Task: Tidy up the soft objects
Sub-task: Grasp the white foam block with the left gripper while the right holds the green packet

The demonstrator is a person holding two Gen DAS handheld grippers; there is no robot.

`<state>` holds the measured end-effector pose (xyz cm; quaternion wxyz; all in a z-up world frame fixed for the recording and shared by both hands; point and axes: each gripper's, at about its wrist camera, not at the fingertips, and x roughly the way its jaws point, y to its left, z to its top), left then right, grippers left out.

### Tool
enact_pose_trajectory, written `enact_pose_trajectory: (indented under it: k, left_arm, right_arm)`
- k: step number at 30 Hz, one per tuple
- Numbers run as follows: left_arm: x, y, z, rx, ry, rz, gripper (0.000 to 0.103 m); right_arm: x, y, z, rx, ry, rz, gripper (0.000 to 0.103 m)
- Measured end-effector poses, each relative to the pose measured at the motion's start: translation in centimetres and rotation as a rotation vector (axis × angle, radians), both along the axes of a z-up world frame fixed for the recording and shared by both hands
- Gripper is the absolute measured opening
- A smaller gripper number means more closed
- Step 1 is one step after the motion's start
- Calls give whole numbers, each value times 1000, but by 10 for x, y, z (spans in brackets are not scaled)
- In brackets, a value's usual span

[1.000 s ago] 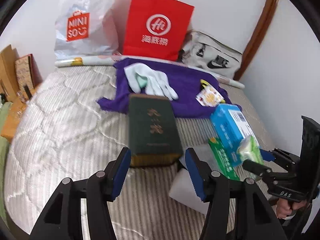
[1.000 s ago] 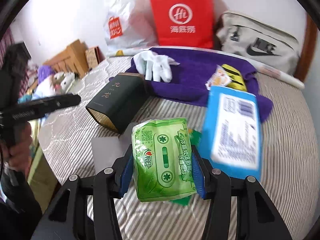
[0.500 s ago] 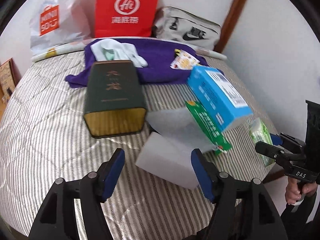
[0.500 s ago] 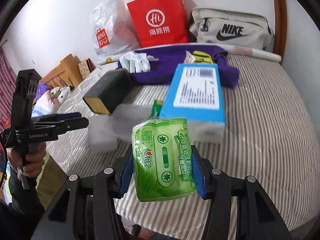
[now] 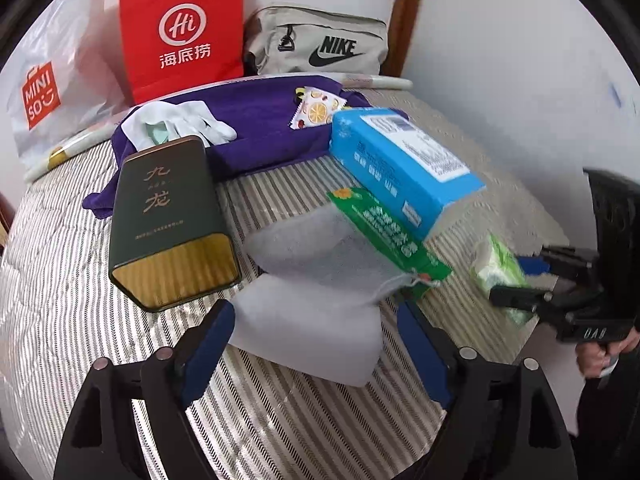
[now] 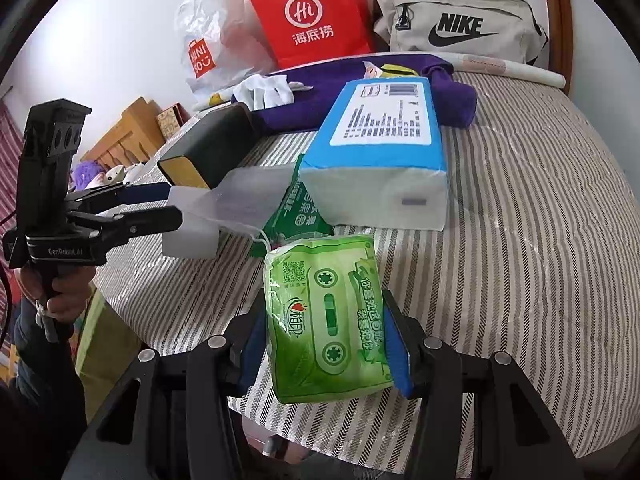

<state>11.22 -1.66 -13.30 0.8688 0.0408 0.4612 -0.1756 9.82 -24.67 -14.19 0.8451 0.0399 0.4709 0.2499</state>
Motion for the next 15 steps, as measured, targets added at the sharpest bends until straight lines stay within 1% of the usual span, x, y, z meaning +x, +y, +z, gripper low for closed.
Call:
enact_pose_trajectory:
  k: [3,5,9,12,15]
  left_arm:
    - [-2,-1,-8,75,-9,17,84]
    - [-3,-2,-12,98,-13,12,84]
    - [-6,0,-14,104,-40,3,87]
    - [-2,0,-24,108,-9,2,90]
    - [-5,4,-24,66,-45,17,90]
  right_arm:
    - [1,0,-3,3,8,-1,52]
    - [0,0,-4,3,10,1,52]
    - [-1,0,-5,2,10,-2,52]
    - [1,-3,-8,-2,19,-16,52]
    - [4,-5,-11,3,29,-27,52]
